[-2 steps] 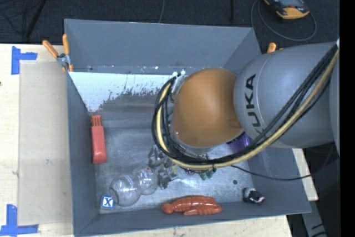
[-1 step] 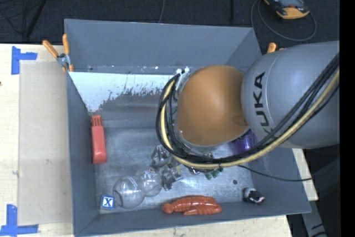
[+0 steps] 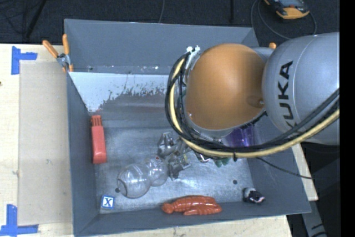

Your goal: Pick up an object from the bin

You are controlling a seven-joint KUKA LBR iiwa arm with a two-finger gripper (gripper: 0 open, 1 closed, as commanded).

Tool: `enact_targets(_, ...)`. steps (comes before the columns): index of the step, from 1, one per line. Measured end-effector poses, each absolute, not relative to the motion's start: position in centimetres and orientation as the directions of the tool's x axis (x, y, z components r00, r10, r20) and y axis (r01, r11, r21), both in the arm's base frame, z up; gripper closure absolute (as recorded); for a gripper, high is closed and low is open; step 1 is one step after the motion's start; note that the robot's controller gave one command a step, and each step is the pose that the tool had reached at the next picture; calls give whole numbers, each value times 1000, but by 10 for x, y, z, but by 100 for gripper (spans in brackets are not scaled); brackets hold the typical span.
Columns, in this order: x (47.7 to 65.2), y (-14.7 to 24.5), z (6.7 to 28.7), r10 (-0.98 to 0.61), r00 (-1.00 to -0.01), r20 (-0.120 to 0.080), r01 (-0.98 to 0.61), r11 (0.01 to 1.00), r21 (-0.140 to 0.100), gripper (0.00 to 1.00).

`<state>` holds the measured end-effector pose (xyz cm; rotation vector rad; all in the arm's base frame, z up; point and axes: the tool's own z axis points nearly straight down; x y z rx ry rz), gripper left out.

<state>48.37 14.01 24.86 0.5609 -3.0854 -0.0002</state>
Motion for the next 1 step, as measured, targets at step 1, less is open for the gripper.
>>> enact_targets(1, 485, 141, 263, -351, -936, 3, -351, 937, 1, 100)
